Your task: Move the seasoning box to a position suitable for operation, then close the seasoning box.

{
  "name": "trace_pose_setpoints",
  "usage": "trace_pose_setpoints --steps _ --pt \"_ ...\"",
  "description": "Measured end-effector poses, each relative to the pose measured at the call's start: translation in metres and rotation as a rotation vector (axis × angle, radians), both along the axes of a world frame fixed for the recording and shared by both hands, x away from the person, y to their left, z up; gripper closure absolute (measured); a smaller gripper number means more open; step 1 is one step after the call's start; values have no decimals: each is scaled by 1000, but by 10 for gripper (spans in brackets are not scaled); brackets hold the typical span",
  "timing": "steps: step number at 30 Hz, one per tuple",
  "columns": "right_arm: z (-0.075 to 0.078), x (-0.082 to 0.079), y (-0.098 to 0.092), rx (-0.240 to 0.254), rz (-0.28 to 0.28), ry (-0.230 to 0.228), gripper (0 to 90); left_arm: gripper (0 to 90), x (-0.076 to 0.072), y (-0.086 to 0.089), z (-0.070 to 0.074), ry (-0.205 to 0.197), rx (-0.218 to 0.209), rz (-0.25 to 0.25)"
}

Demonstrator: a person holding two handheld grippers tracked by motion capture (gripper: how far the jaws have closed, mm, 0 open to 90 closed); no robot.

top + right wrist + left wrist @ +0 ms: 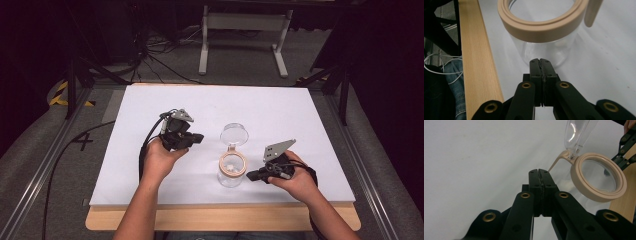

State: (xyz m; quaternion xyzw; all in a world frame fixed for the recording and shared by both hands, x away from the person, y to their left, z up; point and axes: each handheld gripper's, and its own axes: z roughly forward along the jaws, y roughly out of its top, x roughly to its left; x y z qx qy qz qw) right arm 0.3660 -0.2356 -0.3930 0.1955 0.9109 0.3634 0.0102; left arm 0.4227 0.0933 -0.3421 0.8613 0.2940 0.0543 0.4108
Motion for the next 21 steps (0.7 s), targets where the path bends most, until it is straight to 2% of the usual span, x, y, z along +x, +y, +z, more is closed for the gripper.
trace_pose_setpoints --steps 3,7,8,12,16,21 --pt "5 -1 -6 12 -20 -11 899 897 0 -3 1 -9 -27 13" --pt "12 -3 -12 27 -38 -28 899 897 1 -6 2 -27 -41 14" --pt "13 -4 -12 32 -42 -31 899 897 1 -8 3 -37 -59 17" --pt "23 -7 -13 97 -52 -54 900 896 1 -12 5 -63 -108 24" --pt "28 -9 -7 146 -52 -64 900 895 0 -19 5 -95 -118 22" --pt "30 -8 0 179 -62 -79 900 896 -1 -23 5 -98 -133 20"
